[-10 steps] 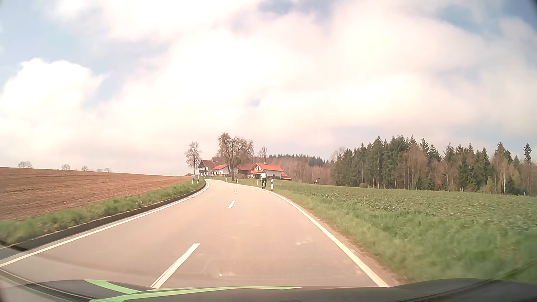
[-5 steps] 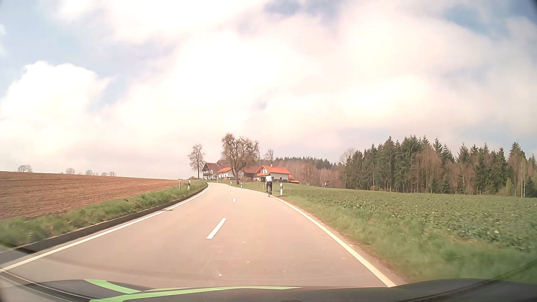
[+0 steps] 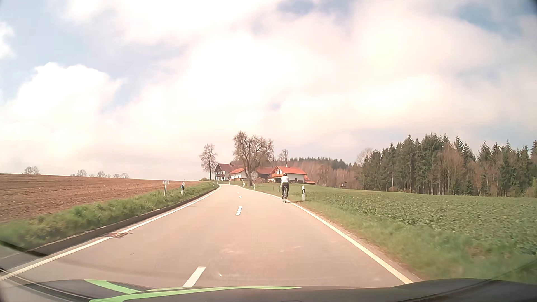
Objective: Follow the waypoints while adhering to traffic rules and regulations
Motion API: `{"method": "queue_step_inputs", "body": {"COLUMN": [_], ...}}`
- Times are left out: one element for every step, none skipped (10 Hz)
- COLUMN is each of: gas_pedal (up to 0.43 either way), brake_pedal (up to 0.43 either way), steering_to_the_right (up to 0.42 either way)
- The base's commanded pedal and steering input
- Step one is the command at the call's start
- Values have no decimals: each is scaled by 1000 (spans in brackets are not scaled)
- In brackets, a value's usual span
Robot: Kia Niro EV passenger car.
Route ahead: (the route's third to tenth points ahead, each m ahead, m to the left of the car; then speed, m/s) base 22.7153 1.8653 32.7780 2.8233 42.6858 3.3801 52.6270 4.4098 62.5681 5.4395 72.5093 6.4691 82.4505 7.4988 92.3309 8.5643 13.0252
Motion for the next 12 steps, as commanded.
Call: {"method": "queue_step_inputs", "body": {"gas_pedal": [311, 319, 331, 339, 350, 358, 370, 370, 370, 378, 390, 398], "brake_pedal": [0, 0, 0, 0, 0, 0, 0, 0, 0, 0, 0, 0], "steering_to_the_right": [-36, -37, -38, -40, -41, -41, -40, -38, -34, -26, -18, -11]}}
